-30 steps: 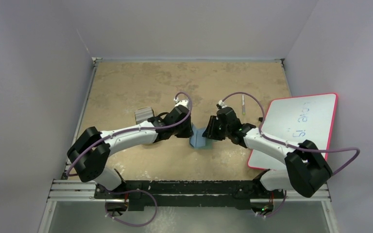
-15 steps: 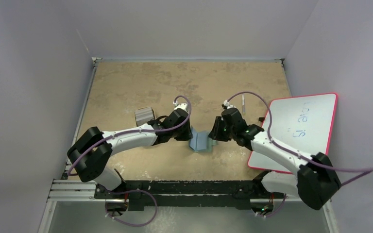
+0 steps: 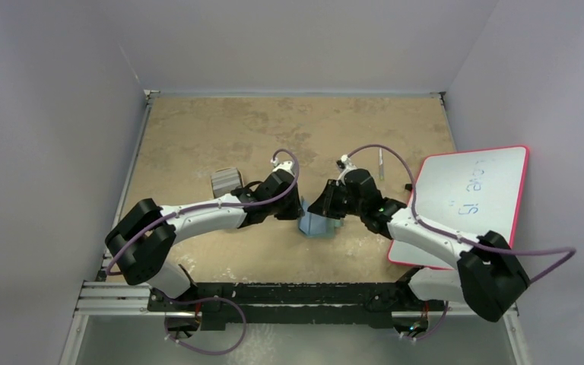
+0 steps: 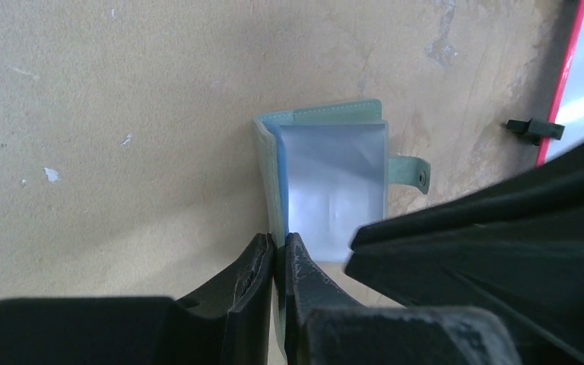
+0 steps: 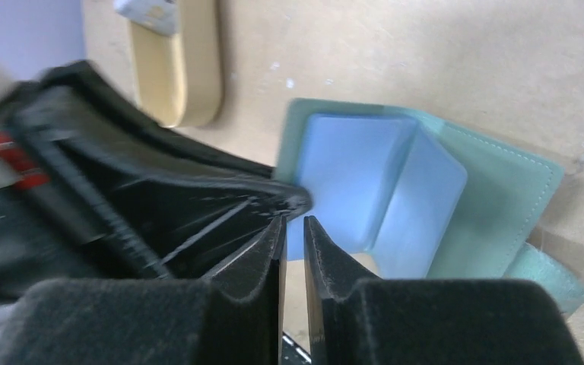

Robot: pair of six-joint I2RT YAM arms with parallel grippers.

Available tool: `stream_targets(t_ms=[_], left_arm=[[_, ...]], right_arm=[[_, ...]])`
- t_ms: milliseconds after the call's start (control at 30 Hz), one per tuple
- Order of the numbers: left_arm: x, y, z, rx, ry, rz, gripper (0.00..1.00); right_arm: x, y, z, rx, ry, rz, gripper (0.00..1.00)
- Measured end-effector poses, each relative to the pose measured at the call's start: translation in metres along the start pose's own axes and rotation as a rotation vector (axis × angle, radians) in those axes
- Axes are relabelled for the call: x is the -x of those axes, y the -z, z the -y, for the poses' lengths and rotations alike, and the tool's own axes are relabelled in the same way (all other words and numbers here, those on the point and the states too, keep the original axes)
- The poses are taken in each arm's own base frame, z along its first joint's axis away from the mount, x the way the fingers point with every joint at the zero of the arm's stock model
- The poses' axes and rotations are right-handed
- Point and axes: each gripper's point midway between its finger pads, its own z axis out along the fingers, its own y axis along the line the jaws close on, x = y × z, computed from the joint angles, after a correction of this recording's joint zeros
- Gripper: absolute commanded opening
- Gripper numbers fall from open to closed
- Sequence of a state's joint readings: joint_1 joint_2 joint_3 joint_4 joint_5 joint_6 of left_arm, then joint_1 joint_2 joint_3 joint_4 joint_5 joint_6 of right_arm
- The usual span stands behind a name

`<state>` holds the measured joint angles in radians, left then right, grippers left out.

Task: Put the credit cards into the card holder
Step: Open the card holder at the center of the board.

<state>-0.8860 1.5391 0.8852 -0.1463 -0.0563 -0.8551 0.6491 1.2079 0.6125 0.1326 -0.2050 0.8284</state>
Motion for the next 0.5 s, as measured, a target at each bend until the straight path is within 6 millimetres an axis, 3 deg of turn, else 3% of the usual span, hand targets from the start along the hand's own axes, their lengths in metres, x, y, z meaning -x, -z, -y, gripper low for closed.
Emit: stream_targets(t_ms=[167, 333, 500], left_arm=[[0.0, -0.003, 0.001, -0.017, 0.02, 0.015, 0.12], [-0.011, -0.009, -0.018, 0.004, 0.06, 0.01, 0.23], [-0.021, -0.013, -0.043, 0.062, 0.098, -0.005, 0.25]], right_arm=[[-0.022, -0.018, 0.031, -0.092, -0.026, -0.071, 0.22], [-0.045, -0.026, 0.067, -0.205, -0.049, -0.133, 0.32], [-0.043, -0.023, 0.079, -0.273, -0.03, -0.12, 0.39]])
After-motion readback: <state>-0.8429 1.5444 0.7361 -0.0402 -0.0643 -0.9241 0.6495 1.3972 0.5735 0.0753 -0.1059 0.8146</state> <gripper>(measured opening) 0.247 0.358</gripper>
